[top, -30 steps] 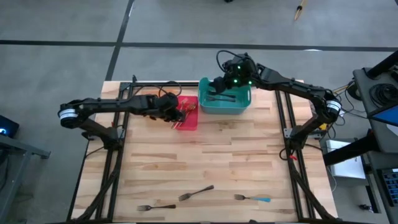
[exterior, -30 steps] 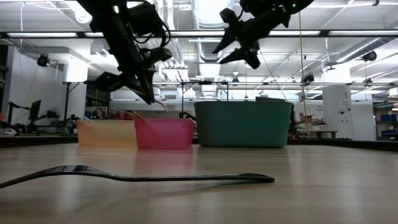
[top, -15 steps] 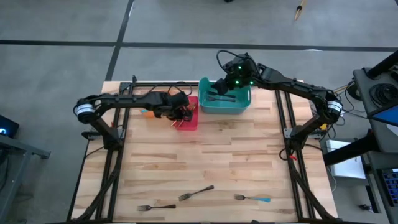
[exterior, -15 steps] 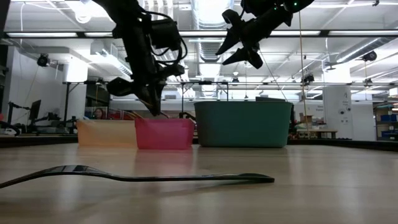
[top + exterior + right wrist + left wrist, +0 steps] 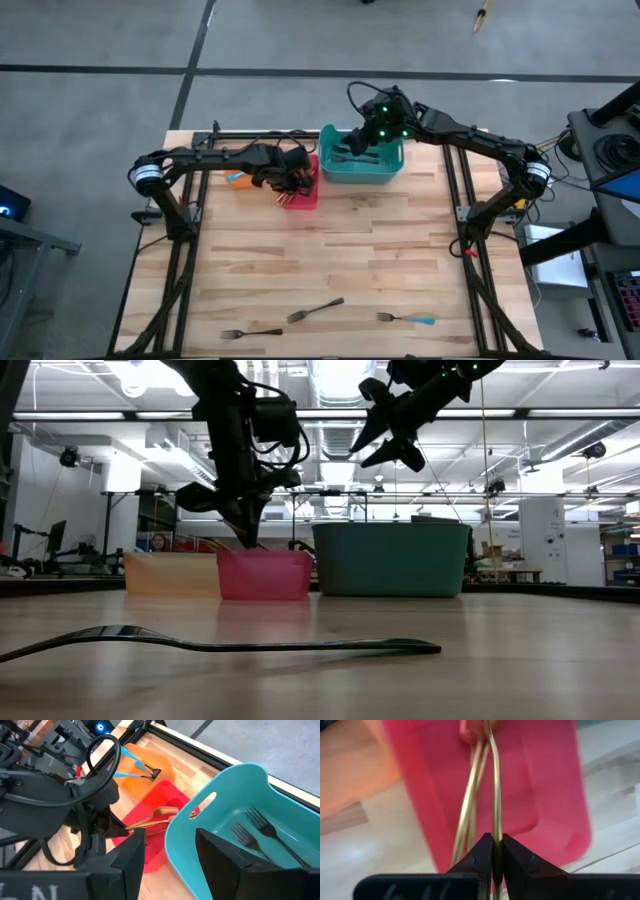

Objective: Sort silverware by color (type)
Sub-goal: Put the gold fork into the red bin, then put the blue fork into the orange bin

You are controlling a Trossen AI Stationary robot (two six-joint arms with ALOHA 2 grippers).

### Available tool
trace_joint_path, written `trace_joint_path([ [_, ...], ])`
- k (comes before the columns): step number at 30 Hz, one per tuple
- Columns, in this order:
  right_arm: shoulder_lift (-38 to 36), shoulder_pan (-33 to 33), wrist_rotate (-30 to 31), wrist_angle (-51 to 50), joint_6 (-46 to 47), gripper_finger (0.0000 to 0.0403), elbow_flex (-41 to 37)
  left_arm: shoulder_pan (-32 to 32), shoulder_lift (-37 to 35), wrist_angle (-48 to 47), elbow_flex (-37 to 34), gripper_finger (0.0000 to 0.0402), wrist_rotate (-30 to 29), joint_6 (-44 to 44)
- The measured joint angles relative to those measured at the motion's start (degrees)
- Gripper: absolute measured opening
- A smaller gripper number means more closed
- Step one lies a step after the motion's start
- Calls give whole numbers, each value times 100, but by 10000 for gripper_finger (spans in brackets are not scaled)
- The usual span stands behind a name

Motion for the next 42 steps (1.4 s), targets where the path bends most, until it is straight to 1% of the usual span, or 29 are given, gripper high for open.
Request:
trace_joint_path([
  [3,1,0,0,-60,-94,164,0,0,-4,-219,-34,14,-63,2],
  [9,2,0,0,-59,-159,164,0,0,-7,-205,-35,15,-133,-119],
  [15,2,0,0,-57,-264,164,0,14,-15,-216,-24,18,14,-345],
  [19,2,0,0,-57,-282,164,0,17,-15,-218,-17,28,184,-442],
  [23,2,0,4,-87,-439,164,0,43,-19,-247,-15,44,207,-525],
  [28,2,0,24,-134,-575,164,0,48,-185,-375,32,61,188,-565],
  [32,2,0,22,-229,-430,164,0,48,-243,-825,234,68,-11,-361],
  [34,2,0,17,-289,-281,164,0,50,-243,-992,340,71,-41,-76],
  [37,2,0,0,-405,-70,164,-1,48,-245,-1057,442,81,-149,294],
  [42,4,21,-12,-437,564,164,-2,48,-251,-1039,566,104,-558,984],
])
